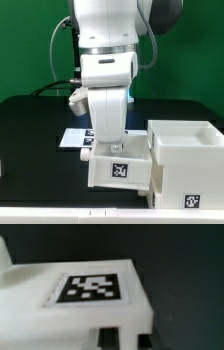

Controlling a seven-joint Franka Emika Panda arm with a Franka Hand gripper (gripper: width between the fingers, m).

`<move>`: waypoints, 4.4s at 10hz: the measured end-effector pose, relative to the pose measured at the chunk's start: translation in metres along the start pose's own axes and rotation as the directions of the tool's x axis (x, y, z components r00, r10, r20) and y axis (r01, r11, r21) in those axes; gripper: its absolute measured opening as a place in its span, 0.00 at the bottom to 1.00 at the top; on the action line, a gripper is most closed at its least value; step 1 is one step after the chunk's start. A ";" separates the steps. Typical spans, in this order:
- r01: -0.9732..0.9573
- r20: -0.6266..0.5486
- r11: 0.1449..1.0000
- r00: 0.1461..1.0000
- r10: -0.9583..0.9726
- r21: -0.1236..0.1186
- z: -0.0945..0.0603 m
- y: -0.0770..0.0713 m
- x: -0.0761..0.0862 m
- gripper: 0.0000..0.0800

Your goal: Assemble drawer

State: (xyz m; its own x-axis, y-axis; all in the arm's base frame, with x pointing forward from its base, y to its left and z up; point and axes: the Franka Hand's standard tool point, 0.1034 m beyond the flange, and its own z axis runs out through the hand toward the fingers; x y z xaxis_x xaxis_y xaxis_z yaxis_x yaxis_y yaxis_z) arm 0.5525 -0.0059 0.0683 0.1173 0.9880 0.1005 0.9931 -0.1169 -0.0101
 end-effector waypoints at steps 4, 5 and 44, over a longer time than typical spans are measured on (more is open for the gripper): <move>0.002 -0.002 1.000 1.000 -0.002 0.007 0.004 -0.002 0.006 0.04; 0.003 -0.002 1.000 1.000 -0.003 0.009 0.006 -0.003 0.007 0.04; -0.018 0.015 0.999 1.000 0.019 -0.036 -0.001 0.009 -0.025 0.81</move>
Offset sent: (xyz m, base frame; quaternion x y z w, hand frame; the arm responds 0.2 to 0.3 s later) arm 0.0028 0.0187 -0.0037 -0.0161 0.0083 0.0109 0.9998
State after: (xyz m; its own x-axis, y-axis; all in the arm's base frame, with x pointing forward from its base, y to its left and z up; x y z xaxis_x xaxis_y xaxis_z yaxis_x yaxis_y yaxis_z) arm 0.5582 -0.0316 0.0663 0.1359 0.9870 0.0852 0.9901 -0.1384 0.0238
